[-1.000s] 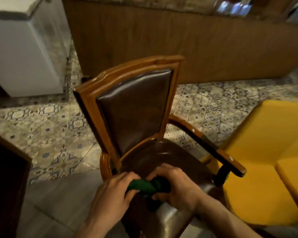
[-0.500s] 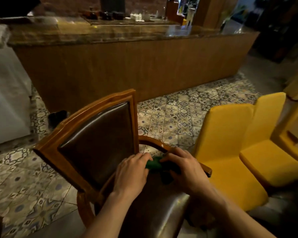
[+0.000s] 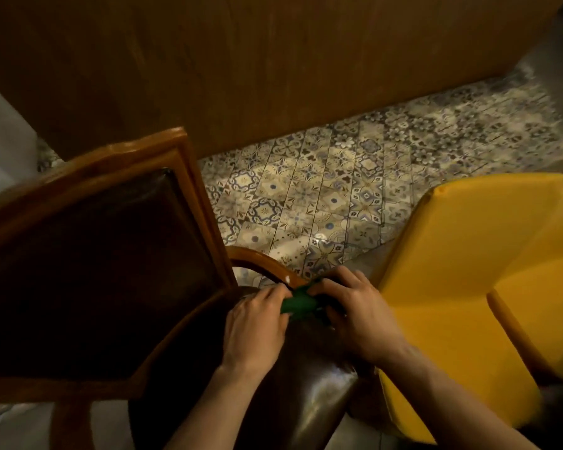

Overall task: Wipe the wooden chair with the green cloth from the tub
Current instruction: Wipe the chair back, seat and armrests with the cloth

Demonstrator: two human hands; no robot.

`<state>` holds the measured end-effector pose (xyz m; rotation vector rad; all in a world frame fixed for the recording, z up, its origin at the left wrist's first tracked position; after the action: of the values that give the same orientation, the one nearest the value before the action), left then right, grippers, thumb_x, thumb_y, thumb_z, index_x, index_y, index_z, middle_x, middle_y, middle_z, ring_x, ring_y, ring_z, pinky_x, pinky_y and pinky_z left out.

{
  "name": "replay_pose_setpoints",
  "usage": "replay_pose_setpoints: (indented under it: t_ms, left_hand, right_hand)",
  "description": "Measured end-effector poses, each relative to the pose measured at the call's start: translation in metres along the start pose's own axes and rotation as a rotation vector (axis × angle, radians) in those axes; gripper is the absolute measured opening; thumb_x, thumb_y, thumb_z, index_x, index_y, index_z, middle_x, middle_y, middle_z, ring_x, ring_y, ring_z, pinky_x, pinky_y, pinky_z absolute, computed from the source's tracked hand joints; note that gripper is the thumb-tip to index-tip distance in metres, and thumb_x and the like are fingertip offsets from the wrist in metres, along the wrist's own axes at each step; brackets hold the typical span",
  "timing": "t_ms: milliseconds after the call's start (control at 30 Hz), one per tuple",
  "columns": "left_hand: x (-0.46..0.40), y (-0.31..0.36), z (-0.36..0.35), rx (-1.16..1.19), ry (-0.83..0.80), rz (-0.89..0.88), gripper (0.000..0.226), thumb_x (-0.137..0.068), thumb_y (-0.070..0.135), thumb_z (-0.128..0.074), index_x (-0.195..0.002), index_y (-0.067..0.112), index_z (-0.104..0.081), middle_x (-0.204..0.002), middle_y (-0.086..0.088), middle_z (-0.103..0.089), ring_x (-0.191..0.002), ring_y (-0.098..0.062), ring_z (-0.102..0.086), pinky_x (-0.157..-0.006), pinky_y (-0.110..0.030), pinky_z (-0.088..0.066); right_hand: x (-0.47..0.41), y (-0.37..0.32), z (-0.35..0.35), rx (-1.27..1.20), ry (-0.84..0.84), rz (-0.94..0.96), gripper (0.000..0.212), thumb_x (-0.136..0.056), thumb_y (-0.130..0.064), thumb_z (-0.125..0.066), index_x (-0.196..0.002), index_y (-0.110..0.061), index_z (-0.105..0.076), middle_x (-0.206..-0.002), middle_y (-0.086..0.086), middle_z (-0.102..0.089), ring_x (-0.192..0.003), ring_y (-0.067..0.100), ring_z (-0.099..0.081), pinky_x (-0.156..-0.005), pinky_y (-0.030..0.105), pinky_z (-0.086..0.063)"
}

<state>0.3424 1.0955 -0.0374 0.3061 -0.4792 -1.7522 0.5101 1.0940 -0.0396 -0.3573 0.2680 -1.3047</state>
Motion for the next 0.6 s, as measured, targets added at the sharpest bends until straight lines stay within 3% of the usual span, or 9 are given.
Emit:
replay_pose_setpoints:
  t_ms: [200, 467, 600]
  left_hand:
    - [-0.074, -0.032, -0.037, -0.032, 0.034, 0.194, 0.029, -0.087, 0.027, -0.068, -0.111, 0.033, -0.053, -0.110, 0.011, -0.065, -0.098, -0.018, -0.066, -0.075, -0.035, -0.050]
    - [-0.117, -0.069, -0.085, -0.040, 0.051, 0.347, 0.039, -0.090, 0.020, -0.066, -0.123, 0.029, -0.047, -0.117, 0.002, -0.064, -0.105, -0.024, -0.065, -0.082, -0.039, -0.053]
    - [-0.120, -0.076, -0.112, 0.037, -0.005, 0.422, 0.038, -0.091, 0.017, -0.062, -0.126, 0.026, -0.052, -0.118, -0.001, -0.062, -0.106, -0.027, -0.063, -0.089, -0.041, -0.050]
  right_hand:
    - [-0.104, 0.044, -0.032, -0.046, -0.109, 0.137, 0.034, -0.086, -0.021, -0.062, -0.117, -0.035, -0.060, -0.121, -0.001, -0.053, -0.105, 0.026, -0.048, -0.080, 0.047, -0.051]
    - [-0.164, 0.061, -0.094, -0.077, -0.188, 0.132, 0.041, -0.084, -0.013, -0.063, -0.120, -0.033, -0.059, -0.118, 0.002, -0.049, -0.106, 0.029, -0.046, -0.082, 0.050, -0.050]
    - [-0.162, 0.068, -0.119, -0.113, -0.284, 0.180, 0.057, -0.078, -0.010, -0.062, -0.130, -0.032, -0.055, -0.131, 0.003, -0.047, -0.115, 0.030, -0.042, -0.093, 0.049, -0.048]
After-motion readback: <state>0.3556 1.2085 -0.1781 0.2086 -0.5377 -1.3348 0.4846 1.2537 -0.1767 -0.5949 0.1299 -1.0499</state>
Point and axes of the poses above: each hand's wrist, its own x-axis away from the middle knuckle, its own z-axis out of the back of the hand, y = z × x, the point moved 5 cm from there along -x, towards the middle knuckle
